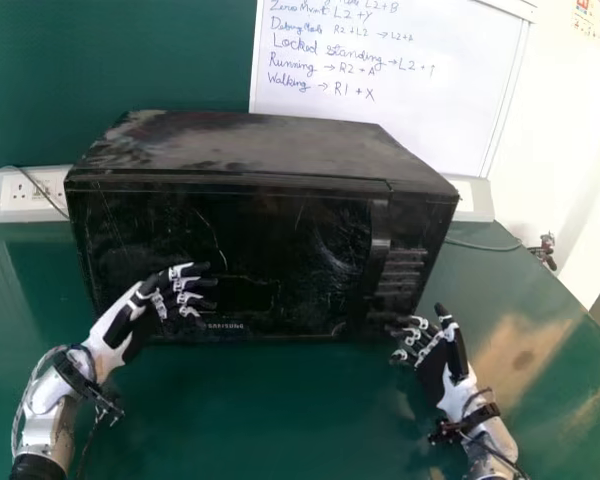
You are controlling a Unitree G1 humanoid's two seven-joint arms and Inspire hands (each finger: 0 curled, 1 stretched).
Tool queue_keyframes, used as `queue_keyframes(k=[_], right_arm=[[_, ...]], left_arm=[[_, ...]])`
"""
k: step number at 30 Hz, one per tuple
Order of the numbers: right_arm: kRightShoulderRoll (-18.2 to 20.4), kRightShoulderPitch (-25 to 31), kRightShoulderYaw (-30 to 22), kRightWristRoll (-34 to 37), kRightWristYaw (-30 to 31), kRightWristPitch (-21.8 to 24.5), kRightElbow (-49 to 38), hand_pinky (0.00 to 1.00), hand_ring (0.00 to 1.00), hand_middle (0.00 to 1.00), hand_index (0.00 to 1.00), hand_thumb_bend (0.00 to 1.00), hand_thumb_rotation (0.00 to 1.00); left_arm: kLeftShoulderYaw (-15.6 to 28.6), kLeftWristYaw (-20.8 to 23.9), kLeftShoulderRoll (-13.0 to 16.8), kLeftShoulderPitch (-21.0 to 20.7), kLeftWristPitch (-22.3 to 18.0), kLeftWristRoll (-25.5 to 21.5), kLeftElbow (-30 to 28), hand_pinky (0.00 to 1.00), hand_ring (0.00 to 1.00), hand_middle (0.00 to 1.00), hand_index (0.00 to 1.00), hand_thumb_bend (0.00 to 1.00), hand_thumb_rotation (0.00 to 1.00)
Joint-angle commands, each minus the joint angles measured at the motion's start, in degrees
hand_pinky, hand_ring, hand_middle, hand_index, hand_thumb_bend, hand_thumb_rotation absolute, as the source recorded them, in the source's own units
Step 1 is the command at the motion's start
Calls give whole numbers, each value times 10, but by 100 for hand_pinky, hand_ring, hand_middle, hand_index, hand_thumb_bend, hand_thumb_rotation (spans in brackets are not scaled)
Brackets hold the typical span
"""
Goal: Put biscuit inside oven
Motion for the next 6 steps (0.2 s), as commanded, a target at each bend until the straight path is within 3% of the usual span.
queue_keyframes(k=[1, 6], right_arm=[[5, 9, 3, -6, 0, 13, 8, 31, 33, 46, 55, 73, 35], [5, 10, 3, -5, 3, 13, 8, 31, 33, 46, 55, 73, 35]], left_arm=[[22, 44, 10, -1, 20, 4, 19, 61, 91, 100, 100, 40, 0], [23, 49, 12, 5, 11, 9, 18, 60, 88, 100, 100, 43, 0]])
